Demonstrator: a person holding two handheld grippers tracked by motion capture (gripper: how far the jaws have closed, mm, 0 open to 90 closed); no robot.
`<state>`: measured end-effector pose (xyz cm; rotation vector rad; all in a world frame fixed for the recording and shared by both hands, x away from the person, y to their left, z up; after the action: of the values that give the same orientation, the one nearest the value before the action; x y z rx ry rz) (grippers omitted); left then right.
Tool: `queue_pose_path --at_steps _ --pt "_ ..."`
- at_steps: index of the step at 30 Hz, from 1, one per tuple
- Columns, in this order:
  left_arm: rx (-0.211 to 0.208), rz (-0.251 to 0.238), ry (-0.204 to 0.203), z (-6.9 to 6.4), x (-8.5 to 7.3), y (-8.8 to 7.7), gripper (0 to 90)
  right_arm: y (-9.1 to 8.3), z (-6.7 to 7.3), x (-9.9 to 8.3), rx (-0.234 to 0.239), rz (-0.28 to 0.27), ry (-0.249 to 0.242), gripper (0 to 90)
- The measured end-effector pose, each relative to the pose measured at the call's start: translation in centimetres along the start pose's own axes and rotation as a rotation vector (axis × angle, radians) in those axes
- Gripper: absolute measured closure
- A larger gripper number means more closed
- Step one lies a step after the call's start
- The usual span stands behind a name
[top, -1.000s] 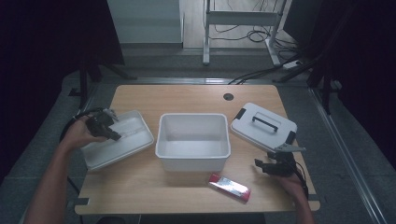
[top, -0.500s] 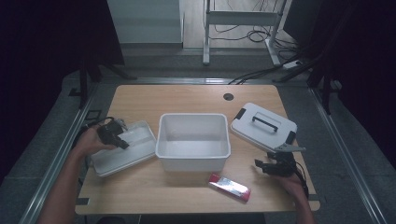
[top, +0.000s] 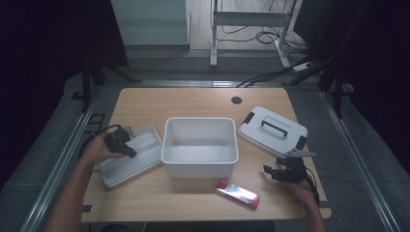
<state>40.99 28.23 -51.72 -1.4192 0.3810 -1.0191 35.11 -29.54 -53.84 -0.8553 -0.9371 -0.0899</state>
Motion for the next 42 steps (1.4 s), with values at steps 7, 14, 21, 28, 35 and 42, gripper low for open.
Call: queue_pose_path --at_steps 7,14,21,28,35,42 --pt "0.071 -0.103 -0.039 -0.1 0.7 -1.8 57.1 -0.3 0.1 0.2 0.004 -0.009 -0.001 27.2" --pt "0.144 -0.177 -0.091 -0.8 0.2 -3.2 50.4 -0.7 0.6 0.5 -0.004 -0.015 -0.02 27.0" --pt "0.21 -0.161 -0.142 -1.5 -0.7 -3.6 47.5 -0.6 2.2 1.2 -0.009 0.018 -0.08 27.0" --pt "0.231 -0.187 -0.147 -2.6 -1.0 -3.6 46.6 -0.4 4.1 1.9 0.009 0.039 -0.124 26.9" --pt "0.235 -0.195 -0.136 -3.2 -0.9 -3.8 45.5 -0.4 5.9 2.4 0.027 0.052 -0.164 26.9" --pt "0.228 -0.184 -0.163 -3.3 -1.4 -3.2 44.1 -0.1 7.7 2.4 0.056 0.091 -0.197 26.5"
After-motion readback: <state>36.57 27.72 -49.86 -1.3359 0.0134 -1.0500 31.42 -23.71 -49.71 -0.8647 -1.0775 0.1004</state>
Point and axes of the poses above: each handheld gripper's, and its own axes: y roughly forward along the jaws, x roughly out of its top, z roughly to its left, the point moved 4 cm from there along y, roughly forward along the jaws, and after that the axes turned 15 degrees about x, right-handed, at the moved point
